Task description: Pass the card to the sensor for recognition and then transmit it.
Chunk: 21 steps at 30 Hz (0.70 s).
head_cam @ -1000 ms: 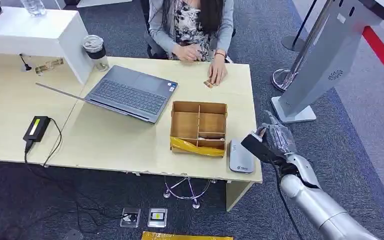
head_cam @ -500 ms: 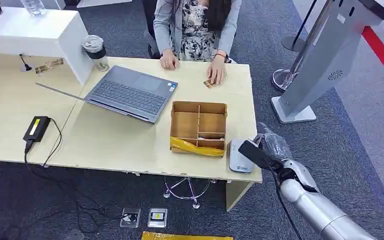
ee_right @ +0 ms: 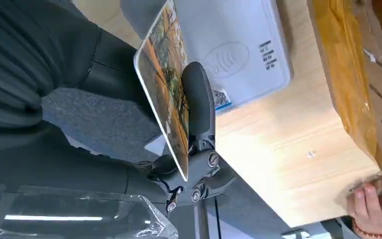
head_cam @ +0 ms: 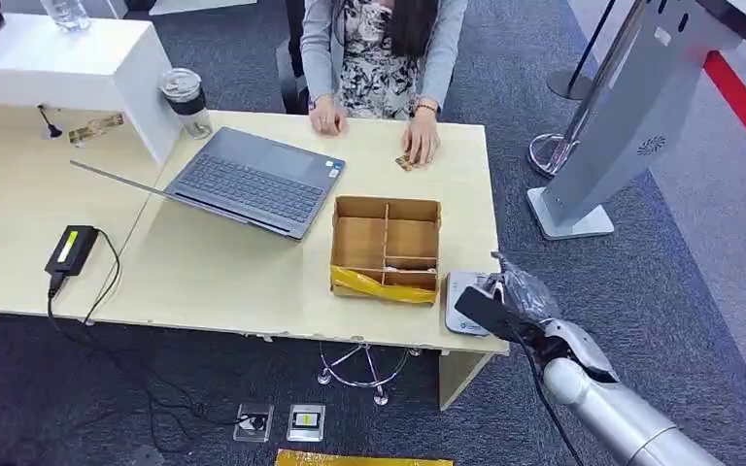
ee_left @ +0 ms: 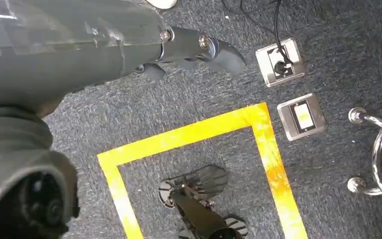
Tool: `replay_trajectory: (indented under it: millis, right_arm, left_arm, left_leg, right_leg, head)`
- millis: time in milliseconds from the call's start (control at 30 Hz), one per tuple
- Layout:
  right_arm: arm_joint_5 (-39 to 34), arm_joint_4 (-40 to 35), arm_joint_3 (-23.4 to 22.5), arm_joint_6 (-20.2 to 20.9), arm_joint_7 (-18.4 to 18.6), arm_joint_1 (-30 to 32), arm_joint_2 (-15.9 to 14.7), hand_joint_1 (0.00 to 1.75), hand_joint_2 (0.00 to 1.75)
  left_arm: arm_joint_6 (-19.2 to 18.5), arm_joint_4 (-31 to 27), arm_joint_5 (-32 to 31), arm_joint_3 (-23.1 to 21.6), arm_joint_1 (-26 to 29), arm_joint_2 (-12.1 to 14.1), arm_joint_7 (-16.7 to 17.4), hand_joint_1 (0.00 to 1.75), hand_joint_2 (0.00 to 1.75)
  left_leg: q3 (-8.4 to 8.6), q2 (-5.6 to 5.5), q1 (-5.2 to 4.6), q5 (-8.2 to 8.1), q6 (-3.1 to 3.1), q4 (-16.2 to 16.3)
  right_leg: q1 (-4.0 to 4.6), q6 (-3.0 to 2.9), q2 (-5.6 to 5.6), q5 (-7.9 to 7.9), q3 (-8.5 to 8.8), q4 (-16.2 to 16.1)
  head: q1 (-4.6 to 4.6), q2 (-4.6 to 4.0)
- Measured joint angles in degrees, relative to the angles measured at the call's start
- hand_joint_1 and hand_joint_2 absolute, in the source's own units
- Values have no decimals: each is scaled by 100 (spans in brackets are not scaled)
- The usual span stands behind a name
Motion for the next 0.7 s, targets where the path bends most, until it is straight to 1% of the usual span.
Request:
replay_trajectory:
  millis: [200,367,533,700]
  right_arm:
    - [9,-151,114,44,66,73,-66,175,175]
    - [33,-216,186,262,140,44,-85,175,175]
    - [-41,-164,201,551,87,-183,-53,175,175]
    - [-92,2,203,605,-11,-555,65,175,175]
  left_arm:
    - [-9,0,-7,0,1,0,-7,0,0]
    - [4,0,-6,0,1,0,-7,0,0]
    - [-4,0,2,0,0,0,-6,0,0]
    - [-26,0,-15,0,-3,-4,-2,0,0]
  left_leg:
    - [1,1,0,0,0,0]
    - [2,3,0,0,0,0]
    - [1,2,0,1,0,-1]
    - [0,2,0,1,-1,0]
  right_leg:
    - [0,0,2,0,0,0]
    - [0,0,4,0,2,0]
    - [0,0,3,1,4,2]
    - [0,0,0,1,3,2]
  head:
    - [0,0]
    - [0,0]
    - [0,0]
    - [2,0]
